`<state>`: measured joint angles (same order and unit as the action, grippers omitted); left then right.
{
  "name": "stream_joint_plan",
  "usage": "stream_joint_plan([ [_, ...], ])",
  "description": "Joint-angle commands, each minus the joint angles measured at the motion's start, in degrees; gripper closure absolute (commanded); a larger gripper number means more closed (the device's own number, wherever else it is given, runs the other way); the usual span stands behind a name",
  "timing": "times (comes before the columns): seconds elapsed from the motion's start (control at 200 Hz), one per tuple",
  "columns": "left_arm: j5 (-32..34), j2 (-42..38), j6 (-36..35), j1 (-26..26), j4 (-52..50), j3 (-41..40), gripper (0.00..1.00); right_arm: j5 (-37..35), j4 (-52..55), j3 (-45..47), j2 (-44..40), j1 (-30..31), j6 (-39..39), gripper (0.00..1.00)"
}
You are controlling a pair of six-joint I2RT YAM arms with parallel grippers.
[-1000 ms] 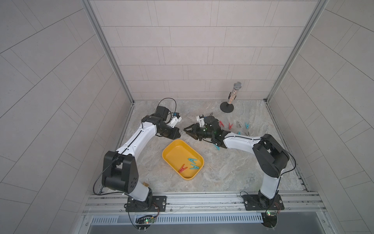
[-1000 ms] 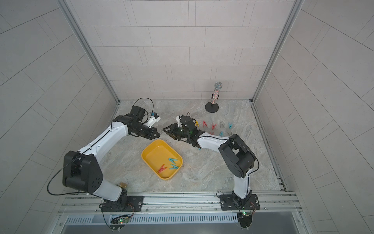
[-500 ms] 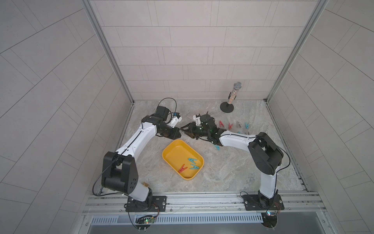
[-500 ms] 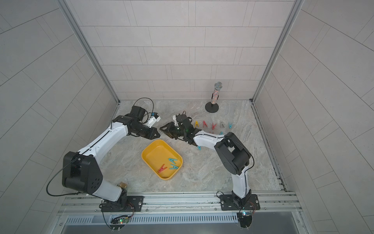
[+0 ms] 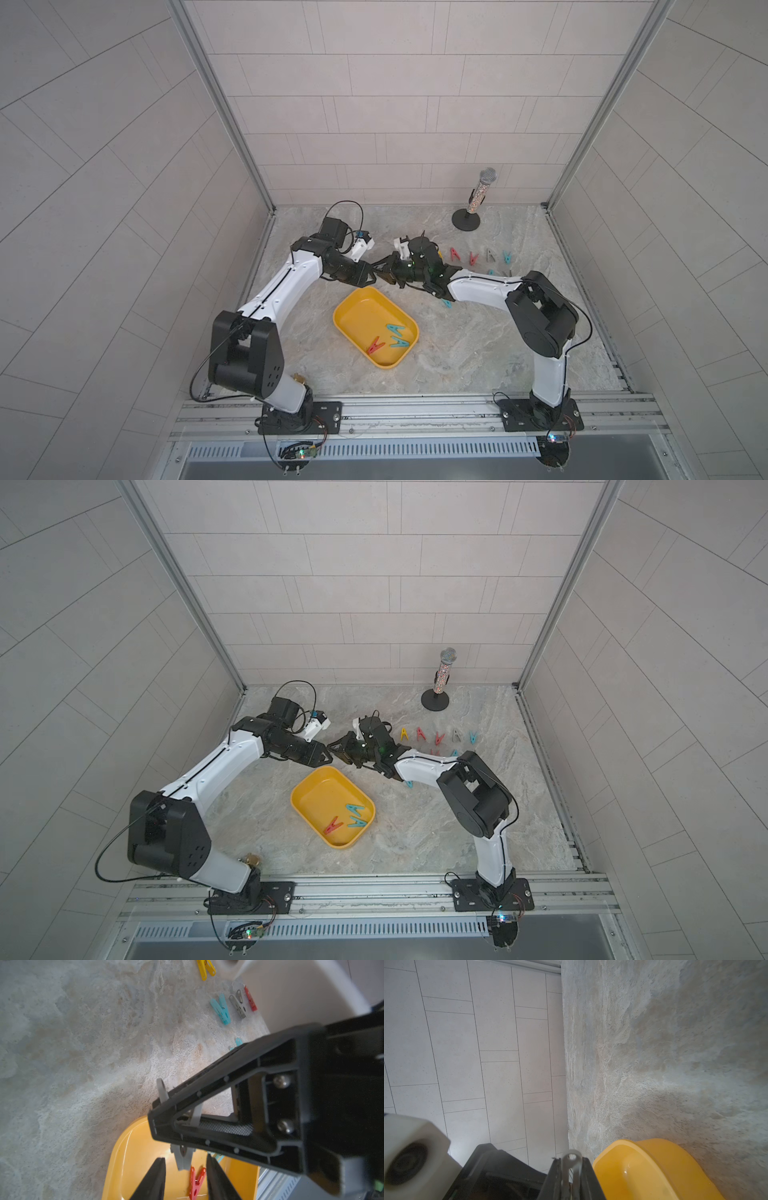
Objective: Take the clothespins out of the storage box
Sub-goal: Place the clothespin at the center of the board.
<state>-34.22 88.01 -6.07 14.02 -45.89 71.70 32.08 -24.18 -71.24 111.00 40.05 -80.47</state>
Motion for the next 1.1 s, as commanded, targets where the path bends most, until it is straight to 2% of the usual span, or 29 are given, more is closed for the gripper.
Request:
stream_joint_plan([
  [0.0, 0.59, -1.77, -0.64, 0.27, -2.21, 2.02, 0.16, -0.25, -1.23, 1.65, -1.29, -0.81, 0.08, 0.96],
  [0.02, 0.93, -1.83, -0.86, 0.22, -2.77, 2.36, 0.03, -0.3, -1.15, 2.13, -1.65, -1.16, 0.28, 0.97],
  [0.04, 1.31, -2.05, -1.1, 0.22, -3.27, 2.68, 0.0, -0.34, -0.93, 2.54, -2.1, -1.55, 0.51, 0.97],
  [0.15, 3.96, -3.03, -2.49, -0.53, -6.59, 4.93, 0.0, -0.44, 4.64, 4.82, -5.51, -4.3, 4.68, 0.97],
  [0.255, 6.42, -3.52, -2.77, -2.7, -8.92, 6.96, 0.0, -2.43, 19.54, 5.75, -10.68, -6.95, 14.97, 0.97],
  [0.36, 8.13, -3.99, -1.76, -6.69, -9.19, 7.18, 0.0, -8.52, 35.43, 6.34, -16.87, -9.19, 27.19, 0.97],
  [0.485, 14.61, -2.68, -1.93, -11.17, -7.49, 5.52, 0.0, -15.99, 49.53, 9.02, -23.63, -11.54, 37.4, 0.97],
  [0.58, 20.83, -2.01, -0.46, -12.02, -3.25, 1.73, 0.0, -23.9, 59.74, 9.8, -26.68, -12.19, 44.07, 0.97],
  [0.675, 21.28, -1.06, 0.38, -12.0, -1.95, -0.01, 0.0, -31.16, 67.14, 10.09, -27.2, -12.3, 48.25, 0.98],
  [0.816, 20.9, 0.33, 1.23, -12.07, -1.41, -0.24, 0.0, -37.17, 71.18, 10.32, -25.36, -12.35, 50.7, 0.98],
  [1.091, 21.91, 0.6, 1.41, -12.03, -1.04, -0.57, 0.0, -41.3, 70.8, 5.37, -16.57, -11.78, 52.65, 0.96],
])
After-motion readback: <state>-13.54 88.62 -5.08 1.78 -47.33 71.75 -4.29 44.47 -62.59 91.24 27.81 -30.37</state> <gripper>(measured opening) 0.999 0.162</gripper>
